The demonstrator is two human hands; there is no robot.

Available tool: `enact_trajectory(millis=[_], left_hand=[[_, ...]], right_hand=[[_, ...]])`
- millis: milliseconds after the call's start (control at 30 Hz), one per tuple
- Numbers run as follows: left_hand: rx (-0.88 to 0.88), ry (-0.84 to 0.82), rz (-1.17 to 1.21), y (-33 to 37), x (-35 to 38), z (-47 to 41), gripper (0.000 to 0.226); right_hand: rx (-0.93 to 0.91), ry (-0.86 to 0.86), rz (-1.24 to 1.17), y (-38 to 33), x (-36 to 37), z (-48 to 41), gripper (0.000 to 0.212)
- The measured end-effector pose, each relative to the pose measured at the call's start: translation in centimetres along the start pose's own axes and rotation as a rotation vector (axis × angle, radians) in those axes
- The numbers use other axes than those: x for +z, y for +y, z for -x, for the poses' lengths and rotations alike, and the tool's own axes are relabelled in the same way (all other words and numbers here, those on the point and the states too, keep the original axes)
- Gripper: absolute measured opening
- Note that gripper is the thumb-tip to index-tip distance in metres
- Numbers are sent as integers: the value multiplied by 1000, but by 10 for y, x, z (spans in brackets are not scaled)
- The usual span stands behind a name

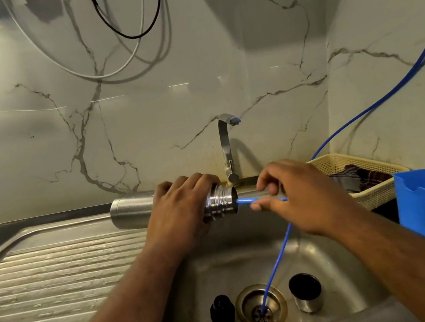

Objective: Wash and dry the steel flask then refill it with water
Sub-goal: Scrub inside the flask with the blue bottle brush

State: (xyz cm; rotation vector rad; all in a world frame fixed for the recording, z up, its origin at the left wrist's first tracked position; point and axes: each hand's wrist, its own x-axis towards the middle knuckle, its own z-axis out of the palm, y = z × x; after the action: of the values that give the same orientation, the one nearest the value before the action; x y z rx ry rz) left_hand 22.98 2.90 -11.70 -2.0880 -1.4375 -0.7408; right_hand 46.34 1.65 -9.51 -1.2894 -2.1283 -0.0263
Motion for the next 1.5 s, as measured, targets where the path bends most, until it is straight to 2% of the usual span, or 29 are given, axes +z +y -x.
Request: enact_trajectory(millis=[100,167,333,467,533,600,633,733,767,800,833,867,933,967,1000,1033,1067,1167,1200,1233,1300,1333,1400,1500], left_hand=[[-48,8,47,-7,-2,0,67],[-37,15,46,-5,-2,2,65],[-46,40,35,-5,0,3,65],[-114,28,85,-16,0,3,67],[-96,33,90,-16,0,4,65],[-61,35,81,-15,1,4,64],[-43,28,76,-15,1,4,64],[10,2,37,-13,3,4,67],[23,-8,18,-12,4,3,68],[26,-19,8,-12,5,3,68],[15,-31,7,-13,5,3,68],[-7,-45,16,-15,5,3,67],[-61,-67,54,-21,7,4,66],[-73,-72,69,-22,7,4,65],[-71,-71,75,-22,7,4,65],[-66,-67,74,-21,7,4,66],[-63,-60,71,-20,8,5,67],[-60,-26,51,-18,11,5,70],[-64,-21,44,-18,12,5,69],[-74,-22,40,-19,12,5,69],[-111,-36,55,-21,12,5,69],[-128,-45,73,-21,11,4,69],[-137,-62,101,-20,10,3,69],[-107,-49,100,-14,10,4,67]], right_hand=[[-234,217,162,9,-6,-6,21],[-290,268,210,9,0,-6,19],[-252,207,109,12,5,-5,29],[-304,199,69,25,-7,-9,9],[-292,151,88,21,-8,-6,11],[-155,22,-5,17,-6,-4,13],[-40,-56,-133,19,-7,-5,12],[407,-380,-794,31,-11,-7,22],[510,-447,-941,33,-11,-6,24],[525,-462,-983,34,-9,-5,22],[440,-419,-915,33,-5,-4,18],[290,-297,-731,30,1,-3,13],[-84,46,-276,26,9,-3,11],[-227,141,-164,26,12,-5,10],[-284,190,-112,25,14,-6,7],[-234,182,-98,26,16,-6,8],[-107,126,-151,28,17,-6,16],[428,-277,-778,22,15,-2,31],[452,-322,-845,21,16,-1,30],[377,-292,-774,20,20,-2,25],[57,-55,-366,20,25,-2,11],[-95,47,-188,20,25,-1,16],[-311,170,-13,20,22,-5,15],[-366,260,34,23,16,-4,11]])
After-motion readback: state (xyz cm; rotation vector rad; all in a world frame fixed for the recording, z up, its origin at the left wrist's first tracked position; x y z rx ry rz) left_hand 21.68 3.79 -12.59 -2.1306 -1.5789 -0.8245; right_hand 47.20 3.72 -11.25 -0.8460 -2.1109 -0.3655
